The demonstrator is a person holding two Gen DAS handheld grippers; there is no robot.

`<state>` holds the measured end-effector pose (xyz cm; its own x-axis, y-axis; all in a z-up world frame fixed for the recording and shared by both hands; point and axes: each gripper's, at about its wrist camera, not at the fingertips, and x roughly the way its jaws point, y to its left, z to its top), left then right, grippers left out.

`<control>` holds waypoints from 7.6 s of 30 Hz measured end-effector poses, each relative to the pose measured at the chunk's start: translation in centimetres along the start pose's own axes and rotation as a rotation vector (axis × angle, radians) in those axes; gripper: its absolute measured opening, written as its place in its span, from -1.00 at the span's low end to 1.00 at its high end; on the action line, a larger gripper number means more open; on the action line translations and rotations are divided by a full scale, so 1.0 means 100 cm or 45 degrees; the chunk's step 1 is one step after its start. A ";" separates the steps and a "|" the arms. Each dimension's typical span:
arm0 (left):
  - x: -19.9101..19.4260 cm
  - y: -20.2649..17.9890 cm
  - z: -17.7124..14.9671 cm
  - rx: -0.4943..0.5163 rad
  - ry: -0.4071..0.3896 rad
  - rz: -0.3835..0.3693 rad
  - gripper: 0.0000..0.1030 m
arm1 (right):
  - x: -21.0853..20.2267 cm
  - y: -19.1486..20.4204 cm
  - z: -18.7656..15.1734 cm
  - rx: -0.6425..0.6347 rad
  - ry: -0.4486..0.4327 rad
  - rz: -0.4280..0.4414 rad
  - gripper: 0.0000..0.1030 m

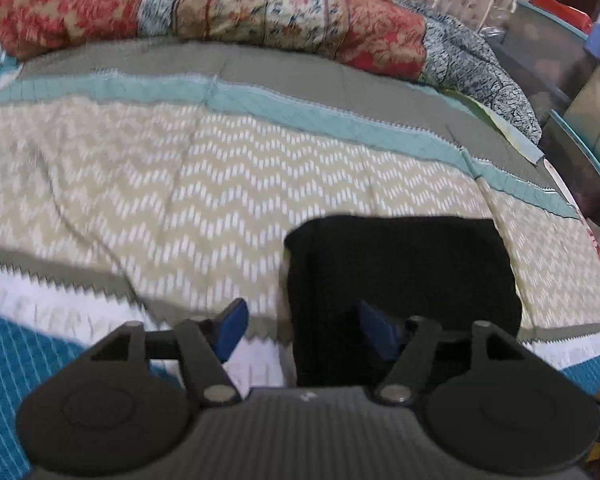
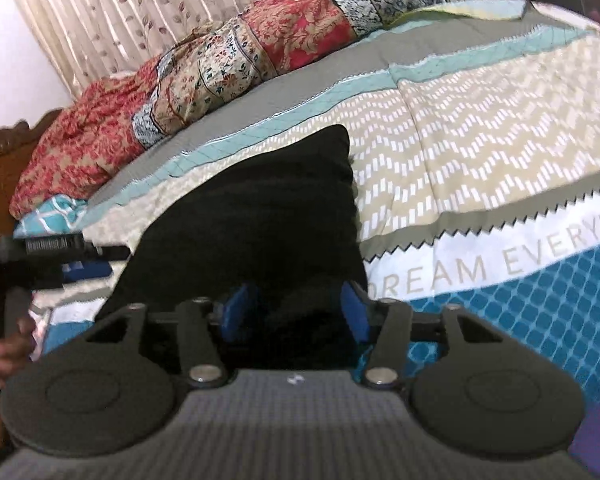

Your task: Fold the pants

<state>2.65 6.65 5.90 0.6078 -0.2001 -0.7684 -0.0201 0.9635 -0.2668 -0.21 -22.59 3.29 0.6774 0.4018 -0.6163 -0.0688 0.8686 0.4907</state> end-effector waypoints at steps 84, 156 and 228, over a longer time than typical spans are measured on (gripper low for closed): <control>-0.016 0.015 -0.075 0.127 0.045 0.380 0.96 | 0.012 0.018 -0.032 0.106 0.207 -0.018 0.45; 0.029 0.050 0.000 -0.112 0.152 -0.282 1.00 | 0.027 -0.042 0.042 0.153 -0.003 0.276 0.88; 0.054 -0.042 0.078 0.141 -0.179 0.230 1.00 | 0.106 0.071 0.105 -0.258 -0.113 -0.122 1.00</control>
<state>12.26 2.90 7.42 0.7068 -0.0041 -0.7074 -0.0559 0.9965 -0.0616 14.23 -15.18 6.72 0.7489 0.2957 -0.5931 -0.1406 0.9455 0.2938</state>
